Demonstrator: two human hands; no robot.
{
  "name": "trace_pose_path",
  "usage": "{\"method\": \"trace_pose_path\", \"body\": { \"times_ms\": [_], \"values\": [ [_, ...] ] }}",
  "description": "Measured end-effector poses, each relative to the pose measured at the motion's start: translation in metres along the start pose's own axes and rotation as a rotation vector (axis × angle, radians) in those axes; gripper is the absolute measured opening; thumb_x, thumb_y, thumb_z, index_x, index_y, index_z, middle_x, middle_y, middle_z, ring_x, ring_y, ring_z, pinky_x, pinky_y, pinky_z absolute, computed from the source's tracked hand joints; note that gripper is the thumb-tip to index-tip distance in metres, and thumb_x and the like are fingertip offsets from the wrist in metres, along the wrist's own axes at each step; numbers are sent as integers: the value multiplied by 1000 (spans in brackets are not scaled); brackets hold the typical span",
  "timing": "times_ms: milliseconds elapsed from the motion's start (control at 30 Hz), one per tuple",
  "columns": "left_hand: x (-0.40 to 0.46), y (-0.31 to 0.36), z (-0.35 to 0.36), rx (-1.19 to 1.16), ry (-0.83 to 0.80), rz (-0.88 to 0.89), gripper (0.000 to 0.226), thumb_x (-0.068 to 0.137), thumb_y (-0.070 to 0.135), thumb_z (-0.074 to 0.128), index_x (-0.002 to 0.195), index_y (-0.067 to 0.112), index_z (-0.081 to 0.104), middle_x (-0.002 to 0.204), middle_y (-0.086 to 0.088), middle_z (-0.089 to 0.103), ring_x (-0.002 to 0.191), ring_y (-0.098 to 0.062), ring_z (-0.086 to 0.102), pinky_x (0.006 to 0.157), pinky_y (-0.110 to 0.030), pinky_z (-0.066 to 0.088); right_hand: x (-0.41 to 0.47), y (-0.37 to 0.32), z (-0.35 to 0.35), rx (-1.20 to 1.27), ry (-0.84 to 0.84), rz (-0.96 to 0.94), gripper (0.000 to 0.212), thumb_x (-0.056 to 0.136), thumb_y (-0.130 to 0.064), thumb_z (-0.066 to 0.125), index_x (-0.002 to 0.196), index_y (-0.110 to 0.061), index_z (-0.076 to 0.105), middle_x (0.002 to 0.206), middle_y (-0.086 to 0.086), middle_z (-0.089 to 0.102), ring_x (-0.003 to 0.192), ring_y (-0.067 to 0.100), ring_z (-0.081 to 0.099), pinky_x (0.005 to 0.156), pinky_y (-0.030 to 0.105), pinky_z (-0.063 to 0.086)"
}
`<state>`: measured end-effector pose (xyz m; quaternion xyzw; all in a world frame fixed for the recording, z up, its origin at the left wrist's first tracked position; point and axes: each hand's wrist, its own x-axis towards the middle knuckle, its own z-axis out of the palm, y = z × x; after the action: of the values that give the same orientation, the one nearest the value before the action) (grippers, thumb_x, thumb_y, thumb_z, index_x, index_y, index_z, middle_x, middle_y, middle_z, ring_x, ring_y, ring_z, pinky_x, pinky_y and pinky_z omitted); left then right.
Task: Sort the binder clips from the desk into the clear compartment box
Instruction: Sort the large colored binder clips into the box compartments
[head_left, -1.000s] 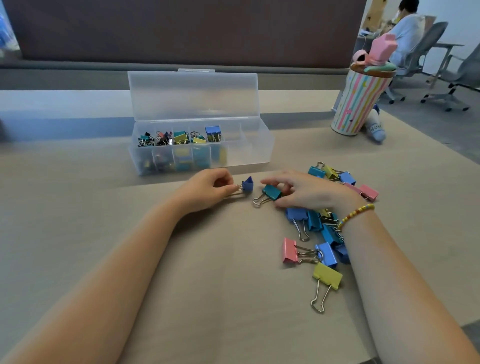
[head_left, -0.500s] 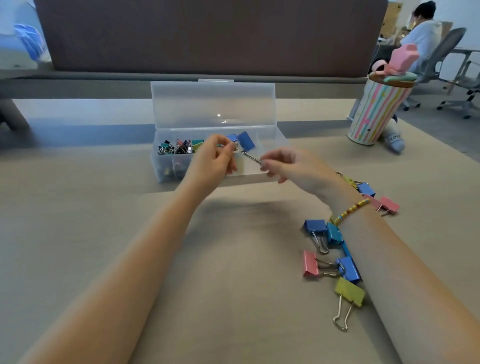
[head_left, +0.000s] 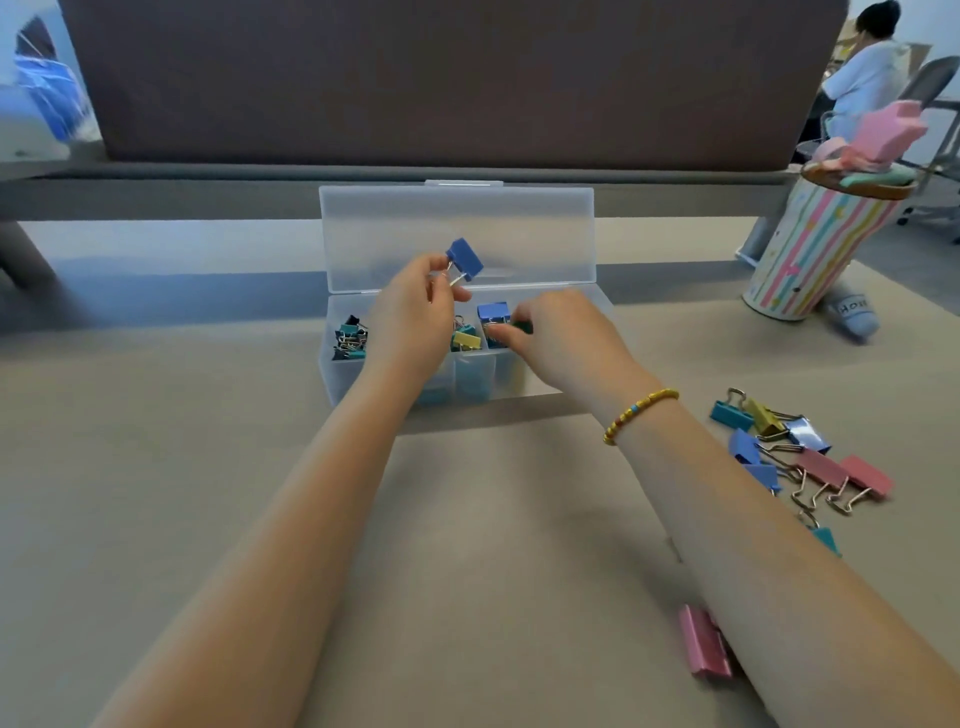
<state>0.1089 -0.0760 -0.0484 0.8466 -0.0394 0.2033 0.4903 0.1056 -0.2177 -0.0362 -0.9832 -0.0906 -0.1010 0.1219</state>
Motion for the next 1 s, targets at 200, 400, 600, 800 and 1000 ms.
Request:
{"method": "trace_pose_path", "body": {
  "times_ms": [200, 400, 600, 800, 1000],
  "values": [
    [-3, 0, 2, 57, 0, 19, 30, 100, 19, 34, 127, 15, 49, 94, 6, 65, 71, -10, 58, 69, -34, 52, 12, -9, -4, -111, -124, 51, 46, 84, -55, 55, 99, -14, 68, 83, 6, 56, 76, 21, 51, 64, 28, 41],
    [-6, 1, 0, 87, -43, -11, 30, 100, 19, 33, 125, 17, 51, 97, 5, 68, 79, -14, 56, 76, -36, 48, 13, -2, -8, -46, -181, 52, 31, 95, -34, 51, 102, -11, 70, 91, 9, 63, 81, 24, 54, 68, 27, 40],
    [-7, 3, -4, 107, -120, 5, 32, 101, 21, 33, 127, 16, 50, 102, 4, 65, 90, -12, 60, 76, -30, 51, 11, -4, -23, 95, -269, 43, 34, 98, -31, 45, 92, -6, 67, 79, 10, 58, 74, 22, 48, 60, 25, 36],
    [-5, 11, -4, -45, -262, -17, 13, 101, 15, 32, 106, 16, 44, 79, 15, 59, 93, -19, 60, 76, -29, 49, 10, -9, -34, 569, -152, 47, 30, 99, -24, 43, 119, -9, 59, 98, 3, 55, 81, 11, 47, 60, 16, 36],
    [-7, 16, -1, 137, -107, 19, 13, 99, 21, 37, 108, 15, 45, 107, -5, 59, 93, -19, 51, 70, -24, 43, 19, 6, -29, 716, -98, 129, 20, 98, -25, 45, 111, -12, 55, 94, -2, 59, 77, 8, 52, 58, 17, 38]
  ]
}}
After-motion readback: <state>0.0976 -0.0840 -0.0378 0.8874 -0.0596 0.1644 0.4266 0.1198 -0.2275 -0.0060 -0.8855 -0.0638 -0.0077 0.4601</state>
